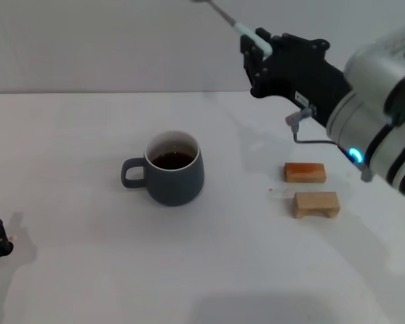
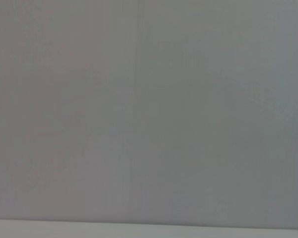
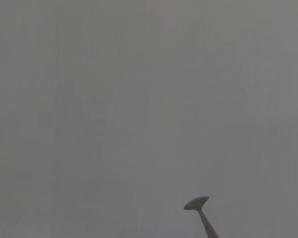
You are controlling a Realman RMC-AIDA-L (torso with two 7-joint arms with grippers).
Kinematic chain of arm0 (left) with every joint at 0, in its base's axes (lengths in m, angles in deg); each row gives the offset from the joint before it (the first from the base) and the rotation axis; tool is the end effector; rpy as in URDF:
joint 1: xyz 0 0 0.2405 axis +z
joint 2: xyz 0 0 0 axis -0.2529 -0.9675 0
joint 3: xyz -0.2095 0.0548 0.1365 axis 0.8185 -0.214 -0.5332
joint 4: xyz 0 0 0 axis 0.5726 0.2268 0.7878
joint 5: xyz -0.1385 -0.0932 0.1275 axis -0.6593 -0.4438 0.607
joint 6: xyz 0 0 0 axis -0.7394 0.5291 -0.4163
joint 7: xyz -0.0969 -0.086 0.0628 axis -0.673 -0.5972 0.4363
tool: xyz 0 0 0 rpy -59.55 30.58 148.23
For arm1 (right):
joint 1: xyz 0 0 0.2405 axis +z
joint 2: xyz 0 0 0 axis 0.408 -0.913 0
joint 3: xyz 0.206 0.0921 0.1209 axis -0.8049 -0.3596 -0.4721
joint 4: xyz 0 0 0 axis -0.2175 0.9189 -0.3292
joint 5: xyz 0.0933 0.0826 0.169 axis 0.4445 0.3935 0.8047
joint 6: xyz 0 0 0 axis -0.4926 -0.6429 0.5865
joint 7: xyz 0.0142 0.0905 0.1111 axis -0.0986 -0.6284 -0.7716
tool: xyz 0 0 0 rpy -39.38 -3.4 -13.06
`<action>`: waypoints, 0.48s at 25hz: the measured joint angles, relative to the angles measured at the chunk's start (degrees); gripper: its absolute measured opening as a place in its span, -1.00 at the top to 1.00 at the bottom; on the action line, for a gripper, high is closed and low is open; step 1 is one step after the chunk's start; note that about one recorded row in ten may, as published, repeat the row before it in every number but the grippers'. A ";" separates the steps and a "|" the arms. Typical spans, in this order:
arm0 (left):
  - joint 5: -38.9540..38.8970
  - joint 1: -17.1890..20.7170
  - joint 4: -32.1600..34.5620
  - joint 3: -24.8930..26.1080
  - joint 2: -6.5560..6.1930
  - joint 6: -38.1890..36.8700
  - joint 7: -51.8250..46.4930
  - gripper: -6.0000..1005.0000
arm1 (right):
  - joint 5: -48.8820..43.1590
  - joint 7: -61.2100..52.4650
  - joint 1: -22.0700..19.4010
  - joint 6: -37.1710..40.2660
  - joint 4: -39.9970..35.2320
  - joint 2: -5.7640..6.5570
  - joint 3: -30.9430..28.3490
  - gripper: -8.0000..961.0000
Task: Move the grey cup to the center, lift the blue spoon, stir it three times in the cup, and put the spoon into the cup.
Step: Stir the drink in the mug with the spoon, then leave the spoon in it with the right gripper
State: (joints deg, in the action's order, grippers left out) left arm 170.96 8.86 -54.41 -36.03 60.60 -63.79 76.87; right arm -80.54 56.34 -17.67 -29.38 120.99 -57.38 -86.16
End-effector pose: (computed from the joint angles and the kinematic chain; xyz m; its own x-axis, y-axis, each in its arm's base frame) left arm -0.3760 0.2110 -0.0225 0.6795 0.0182 0.7335 0.7336 -0.0360 -0.6787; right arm 0.1015 0.3272 -0.0228 0.7663 -0.0368 -0.6415 -0.5524 -0.5476 -0.6285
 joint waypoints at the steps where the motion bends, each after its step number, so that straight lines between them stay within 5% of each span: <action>1: 0.00 0.02 0.07 0.01 -0.02 -0.06 -0.31 0.99 | -3.20 -5.67 1.19 -6.10 1.96 0.08 -2.55 0.65; 6: -0.01 -0.02 0.36 0.03 -0.05 -0.30 -1.04 0.99 | -20.74 -22.43 5.10 -14.04 3.64 0.12 -4.61 0.65; 12: 0.04 -0.14 0.32 0.03 -0.08 -0.37 -1.06 0.99 | -31.50 -32.82 9.81 -22.85 4.53 0.19 -4.95 0.65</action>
State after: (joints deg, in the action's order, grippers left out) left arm 170.99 8.72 -54.09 -35.99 60.52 -64.16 75.81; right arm -112.04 23.52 -7.86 -52.24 125.51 -57.20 -91.10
